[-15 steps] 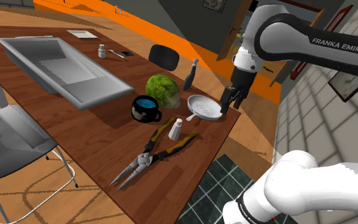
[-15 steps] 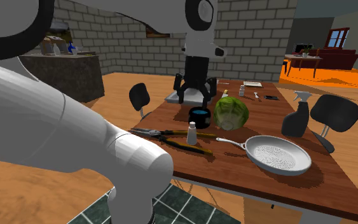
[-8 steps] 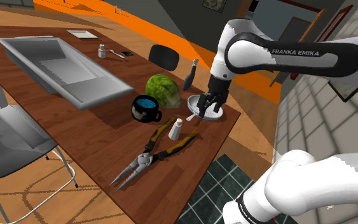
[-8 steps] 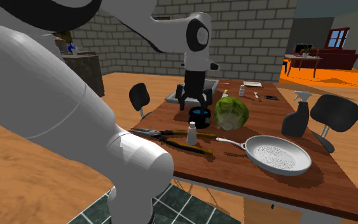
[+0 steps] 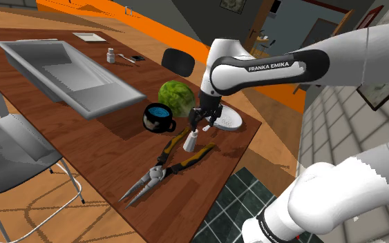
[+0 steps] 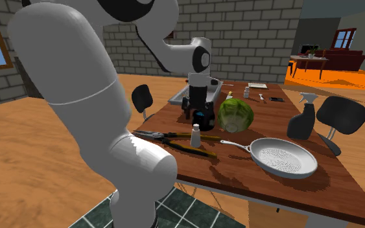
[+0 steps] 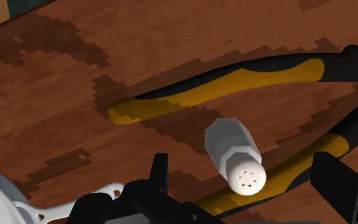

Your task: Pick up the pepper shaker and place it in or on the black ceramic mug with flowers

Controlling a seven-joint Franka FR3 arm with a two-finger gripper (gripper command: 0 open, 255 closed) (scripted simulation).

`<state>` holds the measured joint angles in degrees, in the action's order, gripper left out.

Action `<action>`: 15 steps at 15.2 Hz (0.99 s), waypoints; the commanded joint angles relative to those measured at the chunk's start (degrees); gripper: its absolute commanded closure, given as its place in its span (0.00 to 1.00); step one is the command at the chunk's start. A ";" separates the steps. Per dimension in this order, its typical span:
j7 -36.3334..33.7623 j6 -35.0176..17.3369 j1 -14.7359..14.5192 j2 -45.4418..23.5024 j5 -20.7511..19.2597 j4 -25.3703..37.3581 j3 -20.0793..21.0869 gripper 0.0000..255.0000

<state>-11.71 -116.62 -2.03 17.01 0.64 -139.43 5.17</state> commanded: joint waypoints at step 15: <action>-2.78 -10.19 -0.07 -8.42 -0.90 -1.15 1.13 0.00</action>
<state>-14.49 -126.79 -2.11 8.60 -0.26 -140.57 6.30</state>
